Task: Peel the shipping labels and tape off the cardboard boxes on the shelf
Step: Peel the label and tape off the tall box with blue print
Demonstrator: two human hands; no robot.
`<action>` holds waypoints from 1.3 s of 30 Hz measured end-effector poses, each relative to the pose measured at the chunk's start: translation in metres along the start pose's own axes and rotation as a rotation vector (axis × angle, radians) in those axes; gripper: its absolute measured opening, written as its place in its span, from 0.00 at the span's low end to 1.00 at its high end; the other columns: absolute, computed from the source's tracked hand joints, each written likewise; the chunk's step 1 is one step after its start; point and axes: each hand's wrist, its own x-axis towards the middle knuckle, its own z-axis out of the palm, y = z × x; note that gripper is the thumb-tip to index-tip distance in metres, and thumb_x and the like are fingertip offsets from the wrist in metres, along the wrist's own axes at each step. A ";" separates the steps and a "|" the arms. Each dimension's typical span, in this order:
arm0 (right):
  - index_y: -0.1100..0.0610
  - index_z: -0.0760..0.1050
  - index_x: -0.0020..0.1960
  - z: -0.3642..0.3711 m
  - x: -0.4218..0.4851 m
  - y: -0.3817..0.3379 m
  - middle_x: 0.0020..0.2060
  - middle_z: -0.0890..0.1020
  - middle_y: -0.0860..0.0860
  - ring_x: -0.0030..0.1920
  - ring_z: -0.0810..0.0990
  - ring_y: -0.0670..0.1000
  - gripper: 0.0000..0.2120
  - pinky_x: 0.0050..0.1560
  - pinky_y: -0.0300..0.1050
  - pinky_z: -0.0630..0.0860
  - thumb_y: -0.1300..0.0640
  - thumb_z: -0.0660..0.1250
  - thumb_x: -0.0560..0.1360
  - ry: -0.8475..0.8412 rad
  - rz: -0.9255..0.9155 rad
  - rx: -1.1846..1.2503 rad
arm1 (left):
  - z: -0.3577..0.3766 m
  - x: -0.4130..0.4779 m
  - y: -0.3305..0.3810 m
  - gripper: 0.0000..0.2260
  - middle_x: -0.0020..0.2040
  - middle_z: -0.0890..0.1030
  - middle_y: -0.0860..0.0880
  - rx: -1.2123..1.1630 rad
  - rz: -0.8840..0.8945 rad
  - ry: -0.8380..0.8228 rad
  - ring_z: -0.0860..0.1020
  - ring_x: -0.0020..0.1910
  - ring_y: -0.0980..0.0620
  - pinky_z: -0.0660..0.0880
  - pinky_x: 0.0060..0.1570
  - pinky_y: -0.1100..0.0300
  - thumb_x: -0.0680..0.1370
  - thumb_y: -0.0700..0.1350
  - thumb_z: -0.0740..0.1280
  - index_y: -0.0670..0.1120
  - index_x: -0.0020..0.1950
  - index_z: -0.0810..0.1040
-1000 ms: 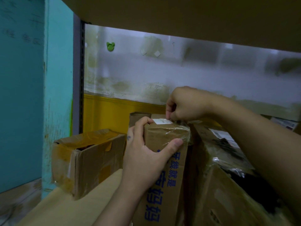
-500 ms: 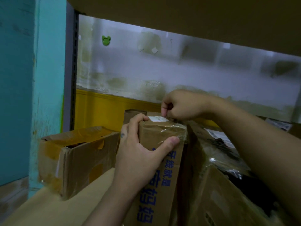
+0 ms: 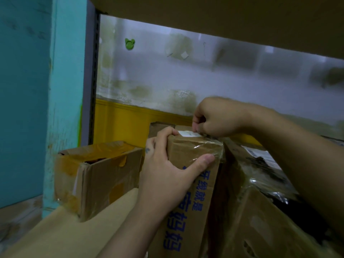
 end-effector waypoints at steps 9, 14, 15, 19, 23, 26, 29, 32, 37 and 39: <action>0.63 0.78 0.51 0.005 0.007 -0.005 0.47 0.82 0.58 0.48 0.80 0.57 0.11 0.49 0.49 0.77 0.61 0.59 0.76 -0.127 0.031 -0.147 | 0.001 0.001 0.000 0.33 0.56 0.68 0.61 -0.009 -0.012 0.005 0.70 0.52 0.69 0.73 0.47 0.62 0.56 0.77 0.66 0.70 0.58 0.64; 0.62 0.80 0.50 0.007 0.006 0.003 0.45 0.83 0.57 0.46 0.80 0.54 0.10 0.46 0.47 0.76 0.64 0.60 0.76 -0.078 0.011 -0.001 | -0.001 0.000 0.002 0.33 0.57 0.68 0.62 -0.018 -0.029 -0.002 0.71 0.52 0.68 0.74 0.49 0.60 0.55 0.77 0.66 0.71 0.57 0.63; 0.59 0.80 0.49 0.006 0.004 0.004 0.43 0.83 0.53 0.43 0.80 0.50 0.09 0.44 0.43 0.76 0.64 0.62 0.76 -0.065 0.003 0.024 | -0.001 0.000 0.002 0.33 0.57 0.68 0.62 -0.015 -0.028 -0.006 0.71 0.52 0.67 0.74 0.49 0.60 0.56 0.77 0.66 0.71 0.57 0.63; 0.52 0.81 0.46 0.004 0.001 0.005 0.38 0.81 0.45 0.37 0.77 0.42 0.09 0.38 0.33 0.72 0.63 0.64 0.75 -0.007 -0.019 0.015 | -0.001 -0.001 0.002 0.33 0.57 0.68 0.61 -0.022 -0.019 -0.005 0.71 0.52 0.67 0.70 0.45 0.68 0.56 0.77 0.66 0.69 0.58 0.64; 0.60 0.82 0.47 0.006 0.000 -0.006 0.43 0.83 0.54 0.45 0.79 0.54 0.10 0.45 0.44 0.76 0.61 0.62 0.74 0.097 -0.037 -0.140 | -0.001 0.000 0.000 0.33 0.57 0.68 0.59 -0.019 -0.010 -0.002 0.70 0.53 0.67 0.68 0.45 0.70 0.56 0.76 0.66 0.68 0.58 0.65; 0.62 0.81 0.46 0.006 -0.001 -0.013 0.43 0.82 0.58 0.46 0.79 0.58 0.10 0.46 0.47 0.77 0.60 0.63 0.72 0.079 -0.012 -0.198 | -0.001 0.000 0.001 0.33 0.57 0.68 0.59 -0.031 -0.009 -0.003 0.70 0.52 0.69 0.68 0.44 0.71 0.56 0.76 0.69 0.68 0.57 0.65; 0.61 0.80 0.46 0.004 -0.001 -0.016 0.42 0.81 0.58 0.45 0.78 0.57 0.10 0.42 0.44 0.74 0.59 0.62 0.72 0.036 0.031 -0.176 | -0.001 0.000 0.002 0.34 0.57 0.68 0.60 -0.035 -0.012 -0.010 0.71 0.52 0.68 0.68 0.44 0.71 0.55 0.77 0.69 0.69 0.57 0.65; 0.63 0.79 0.45 0.008 0.002 -0.015 0.39 0.79 0.58 0.43 0.77 0.57 0.10 0.37 0.43 0.71 0.60 0.61 0.73 0.012 0.023 -0.140 | -0.001 0.000 0.001 0.33 0.56 0.68 0.60 -0.028 -0.013 0.005 0.71 0.52 0.68 0.68 0.44 0.70 0.54 0.77 0.67 0.70 0.56 0.64; 0.63 0.79 0.42 0.010 0.004 0.003 0.36 0.81 0.58 0.38 0.78 0.55 0.07 0.36 0.44 0.73 0.64 0.63 0.72 0.033 0.038 0.092 | -0.001 0.001 0.002 0.35 0.58 0.68 0.59 -0.036 -0.021 -0.008 0.71 0.52 0.66 0.68 0.44 0.70 0.54 0.77 0.68 0.70 0.58 0.64; 0.58 0.81 0.43 0.007 0.001 0.011 0.37 0.84 0.55 0.37 0.81 0.51 0.05 0.37 0.42 0.77 0.64 0.66 0.72 0.025 0.050 0.239 | -0.001 0.000 0.004 0.35 0.58 0.67 0.59 -0.038 -0.024 -0.012 0.71 0.53 0.66 0.68 0.44 0.70 0.54 0.77 0.67 0.69 0.58 0.64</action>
